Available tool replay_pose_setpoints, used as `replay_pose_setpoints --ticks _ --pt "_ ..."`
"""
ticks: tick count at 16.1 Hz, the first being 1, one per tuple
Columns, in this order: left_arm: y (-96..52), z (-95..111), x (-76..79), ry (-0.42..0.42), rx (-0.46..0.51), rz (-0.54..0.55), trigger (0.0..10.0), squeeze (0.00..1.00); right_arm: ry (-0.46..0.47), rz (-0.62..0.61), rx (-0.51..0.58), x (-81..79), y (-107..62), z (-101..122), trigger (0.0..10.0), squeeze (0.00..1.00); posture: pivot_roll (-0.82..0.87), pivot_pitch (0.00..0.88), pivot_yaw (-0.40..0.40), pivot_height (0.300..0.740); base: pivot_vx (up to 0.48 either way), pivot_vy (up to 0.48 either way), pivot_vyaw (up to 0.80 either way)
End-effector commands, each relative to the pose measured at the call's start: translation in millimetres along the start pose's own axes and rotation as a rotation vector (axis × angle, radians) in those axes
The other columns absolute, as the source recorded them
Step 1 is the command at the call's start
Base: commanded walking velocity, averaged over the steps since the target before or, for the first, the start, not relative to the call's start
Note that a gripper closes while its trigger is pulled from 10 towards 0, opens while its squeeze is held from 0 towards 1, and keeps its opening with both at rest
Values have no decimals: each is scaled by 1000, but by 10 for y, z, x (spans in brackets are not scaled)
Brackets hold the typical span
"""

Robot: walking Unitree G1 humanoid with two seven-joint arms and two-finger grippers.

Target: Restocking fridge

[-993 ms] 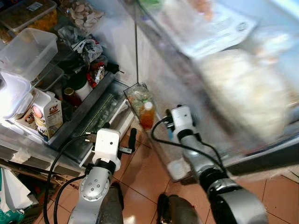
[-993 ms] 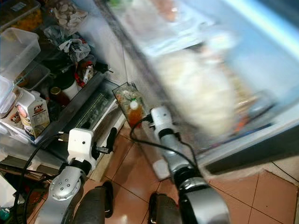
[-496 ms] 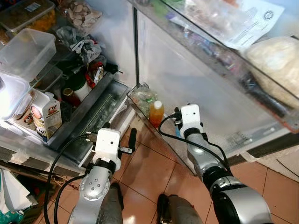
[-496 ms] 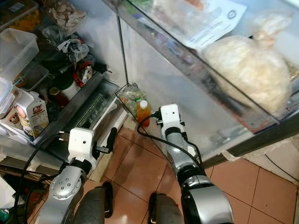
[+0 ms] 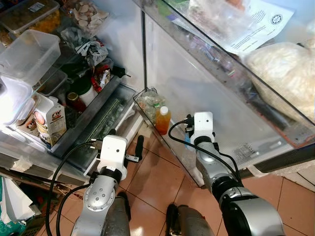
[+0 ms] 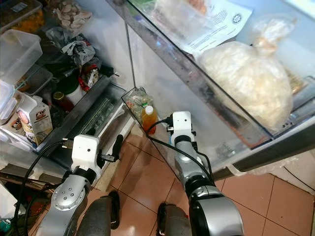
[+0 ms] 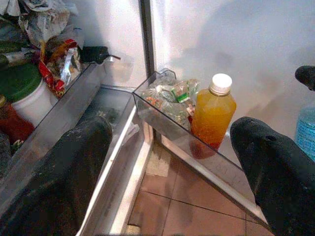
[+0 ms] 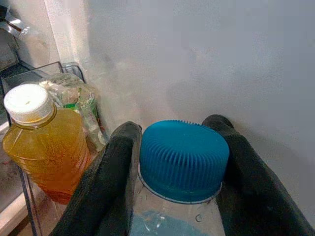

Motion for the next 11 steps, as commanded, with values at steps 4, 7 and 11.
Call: replay_pose_setpoints --ticks 4,7,11 --pt "4 -42 17 7 -17 -13 10000 0 7 -56 -66 171 -60 -162 10000 1000 234 240 -27 740 0 0 0" --pt "25 -37 6 9 -15 -11 10000 0 3 -60 -64 184 -42 -141 10000 1000 235 234 -31 740 0 0 0" --pt "42 -45 -4 10 -14 -8 10000 0 -4 -60 -59 179 -20 -109 10000 1000 231 226 -32 740 0 0 0"
Point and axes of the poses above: a point about 5 cm out from each wrist's last joint towards the gripper, its own y axis pointing out of the wrist towards the gripper, its own z axis along the axis of the wrist's last joint, x = y × z, the point moved 3 cm from there along y, pointing out of the wrist towards the gripper, and after that the axes turned 9 degrees about y, right-handed, at the moved point
